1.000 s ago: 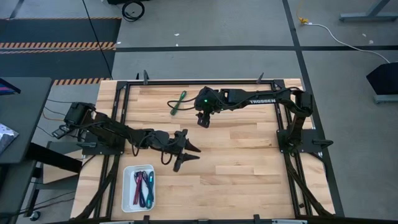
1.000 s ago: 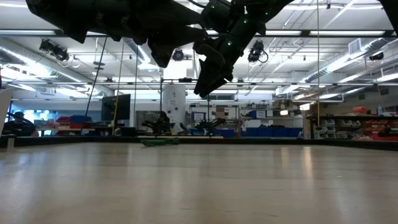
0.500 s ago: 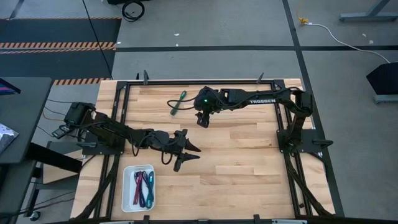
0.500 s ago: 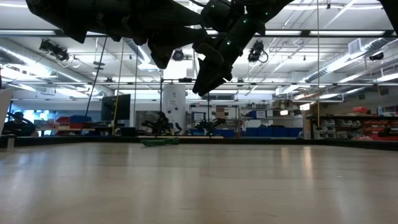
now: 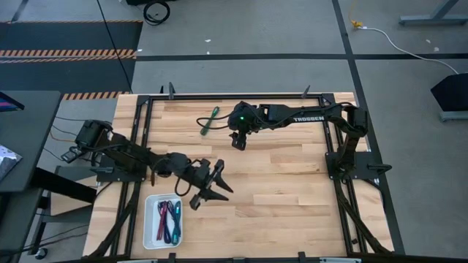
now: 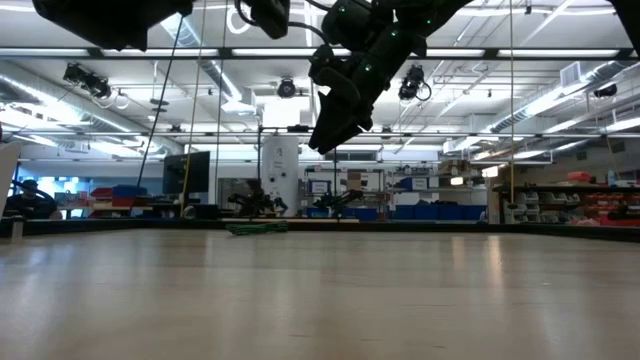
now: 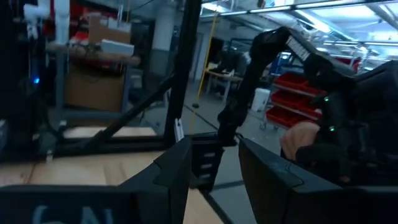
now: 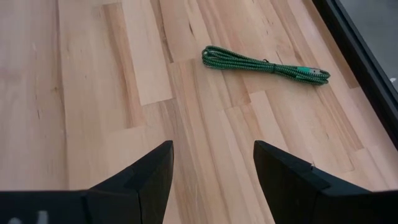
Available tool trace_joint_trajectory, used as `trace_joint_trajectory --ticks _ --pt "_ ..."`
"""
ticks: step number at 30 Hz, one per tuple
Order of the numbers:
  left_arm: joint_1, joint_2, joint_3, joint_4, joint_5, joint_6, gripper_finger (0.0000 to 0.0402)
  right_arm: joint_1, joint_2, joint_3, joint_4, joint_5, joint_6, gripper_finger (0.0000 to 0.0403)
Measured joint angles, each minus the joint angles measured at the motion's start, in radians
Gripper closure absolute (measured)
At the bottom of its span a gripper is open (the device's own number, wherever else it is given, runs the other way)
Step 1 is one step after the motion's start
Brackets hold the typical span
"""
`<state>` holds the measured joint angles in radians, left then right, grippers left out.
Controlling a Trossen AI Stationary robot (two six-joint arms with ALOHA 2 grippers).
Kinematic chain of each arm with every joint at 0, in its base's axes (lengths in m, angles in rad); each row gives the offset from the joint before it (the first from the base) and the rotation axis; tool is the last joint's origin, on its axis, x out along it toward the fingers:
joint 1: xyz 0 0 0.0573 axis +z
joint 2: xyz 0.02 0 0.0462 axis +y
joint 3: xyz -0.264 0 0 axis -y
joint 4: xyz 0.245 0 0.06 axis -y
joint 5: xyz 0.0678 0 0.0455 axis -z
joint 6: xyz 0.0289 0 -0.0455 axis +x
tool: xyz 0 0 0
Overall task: Pick and place USB-C Cables
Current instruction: Put the green charger cable into the bin
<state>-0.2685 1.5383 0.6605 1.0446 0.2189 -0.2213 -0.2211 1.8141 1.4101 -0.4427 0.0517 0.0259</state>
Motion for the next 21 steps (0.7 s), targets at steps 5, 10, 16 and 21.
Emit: trace_joint_trajectory --ticks 5,10,16,21 --pt "-0.020 0.000 0.000 0.006 0.004 0.049 0.0260 0.000 0.000 0.000 0.000 -0.002 -0.001 0.0175" --pt "-0.015 0.000 0.000 0.005 0.007 0.048 0.0260 0.000 0.000 0.000 0.000 -0.003 -0.002 0.0175" --pt "0.028 -0.001 0.000 -0.158 0.005 0.040 0.0260 0.000 0.000 0.000 -0.001 -0.003 -0.002 0.0175" --pt "0.094 -0.044 0.000 -0.377 0.003 -0.004 0.0260 0.003 0.000 0.000 0.000 -0.002 -0.010 0.0175"
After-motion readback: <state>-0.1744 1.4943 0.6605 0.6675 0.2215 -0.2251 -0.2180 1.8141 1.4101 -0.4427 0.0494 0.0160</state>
